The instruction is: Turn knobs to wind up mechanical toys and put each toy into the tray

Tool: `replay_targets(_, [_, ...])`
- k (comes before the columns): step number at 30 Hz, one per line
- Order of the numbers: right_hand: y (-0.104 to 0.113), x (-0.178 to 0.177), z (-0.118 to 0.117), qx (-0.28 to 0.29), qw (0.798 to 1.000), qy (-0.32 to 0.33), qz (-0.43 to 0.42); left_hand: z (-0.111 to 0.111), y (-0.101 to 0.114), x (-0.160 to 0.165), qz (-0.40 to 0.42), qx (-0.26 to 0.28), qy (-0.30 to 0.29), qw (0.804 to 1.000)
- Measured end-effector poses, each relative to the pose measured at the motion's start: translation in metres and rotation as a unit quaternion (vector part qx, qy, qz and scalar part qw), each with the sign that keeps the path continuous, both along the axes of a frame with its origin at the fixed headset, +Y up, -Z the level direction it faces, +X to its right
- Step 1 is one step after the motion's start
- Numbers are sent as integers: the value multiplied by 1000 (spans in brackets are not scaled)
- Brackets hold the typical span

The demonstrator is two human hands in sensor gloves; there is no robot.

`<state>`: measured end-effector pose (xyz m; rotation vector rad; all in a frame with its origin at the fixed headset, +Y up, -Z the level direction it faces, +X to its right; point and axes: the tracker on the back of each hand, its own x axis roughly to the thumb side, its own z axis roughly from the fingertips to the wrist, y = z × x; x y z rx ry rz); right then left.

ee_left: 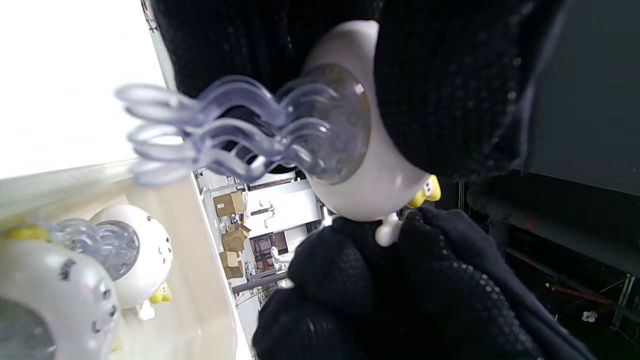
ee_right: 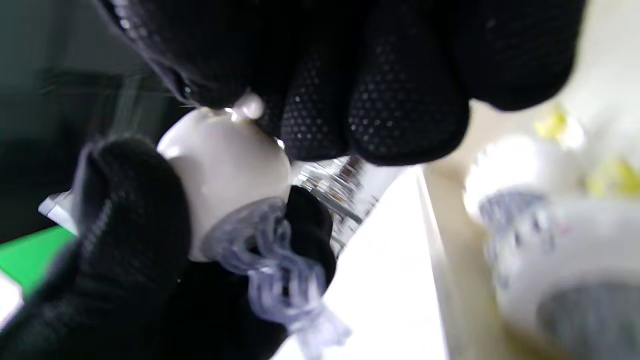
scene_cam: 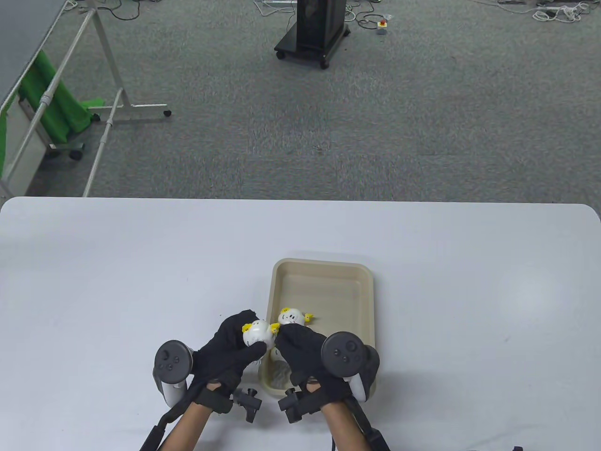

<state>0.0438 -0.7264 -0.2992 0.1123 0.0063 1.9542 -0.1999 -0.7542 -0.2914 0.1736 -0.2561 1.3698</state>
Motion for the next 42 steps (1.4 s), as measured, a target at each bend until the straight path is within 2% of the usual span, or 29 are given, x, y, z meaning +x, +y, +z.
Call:
replay_targets(2, [-13,3,-3,-91,992,-4,-92,0,0,1,0,1,-4,1000])
replay_targets(4, [-31,4,-4,-196,962,-10,-188,0,0,2,-10,6,-11,1000])
replay_targets(6, [-40,5,-1,-266,937,-6,-228,0,-1,4,-25,12,-18,999])
replay_targets(7, [-42,6,-1,-274,933,-2,-233,0,0,5,-27,12,-19,999])
replay_targets(10, [-41,7,-3,-258,939,12,-228,0,0,5,-27,13,-17,999])
replay_targets(12, [-34,7,-5,-226,953,26,-199,0,0,3,-21,11,-9,1000])
replay_targets(14, [-19,7,-4,-139,980,11,-140,-1,-1,-3,-11,7,8,1000])
replay_targets(16, [-3,5,2,-22,996,-29,-82,-1,-1,-8,1,5,19,1000])
replay_targets(17, [2,3,4,9,997,-48,-56,-1,-1,-9,2,5,22,1000])
replay_targets(19, [16,-4,11,75,996,-24,50,-2,-1,-12,5,4,27,1000])
replay_targets(21, [22,-12,16,105,987,-10,122,-2,-1,-13,11,4,28,1000])
replay_targets(25, [25,-27,26,186,950,-19,250,-1,-1,-12,15,4,25,1000])
replay_targets(28, [24,-31,29,202,942,-25,267,-1,-1,-11,14,5,21,1000])
replay_targets(36, [23,-28,27,195,958,-25,210,1,0,-6,6,9,13,1000])
replay_targets(39, [19,-18,19,152,979,-11,138,1,0,-5,8,11,5,1000])
replay_targets(42, [6,-6,7,42,999,-5,2,1,1,-2,1,13,-4,1000])
